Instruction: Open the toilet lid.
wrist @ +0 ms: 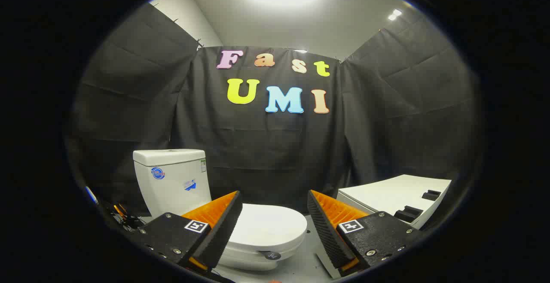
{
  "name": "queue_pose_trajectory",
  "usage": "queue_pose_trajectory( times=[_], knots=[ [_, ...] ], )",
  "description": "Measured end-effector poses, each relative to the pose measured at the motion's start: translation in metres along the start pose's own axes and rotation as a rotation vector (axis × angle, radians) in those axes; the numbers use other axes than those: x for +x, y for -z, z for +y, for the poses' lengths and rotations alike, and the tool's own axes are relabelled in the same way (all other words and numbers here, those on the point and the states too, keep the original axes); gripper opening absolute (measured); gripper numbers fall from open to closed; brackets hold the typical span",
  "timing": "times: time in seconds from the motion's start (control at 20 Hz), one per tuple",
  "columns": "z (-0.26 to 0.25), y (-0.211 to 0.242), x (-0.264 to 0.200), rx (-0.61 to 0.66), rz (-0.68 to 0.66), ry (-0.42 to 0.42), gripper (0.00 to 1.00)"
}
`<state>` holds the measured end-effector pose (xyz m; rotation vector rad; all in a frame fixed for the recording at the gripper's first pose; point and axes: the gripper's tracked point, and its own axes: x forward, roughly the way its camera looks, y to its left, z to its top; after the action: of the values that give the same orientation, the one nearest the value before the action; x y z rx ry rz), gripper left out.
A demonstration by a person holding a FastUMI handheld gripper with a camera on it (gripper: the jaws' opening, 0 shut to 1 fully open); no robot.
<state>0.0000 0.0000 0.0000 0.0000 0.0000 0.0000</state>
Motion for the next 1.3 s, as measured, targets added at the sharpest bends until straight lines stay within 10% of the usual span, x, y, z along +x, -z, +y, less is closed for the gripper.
queue_pose_trajectory(
  times=[1.3],
  knots=[
    [0.005, 0.021, 0.023, 0.097, -0.009, 0.028, 0.94]
  ],
)
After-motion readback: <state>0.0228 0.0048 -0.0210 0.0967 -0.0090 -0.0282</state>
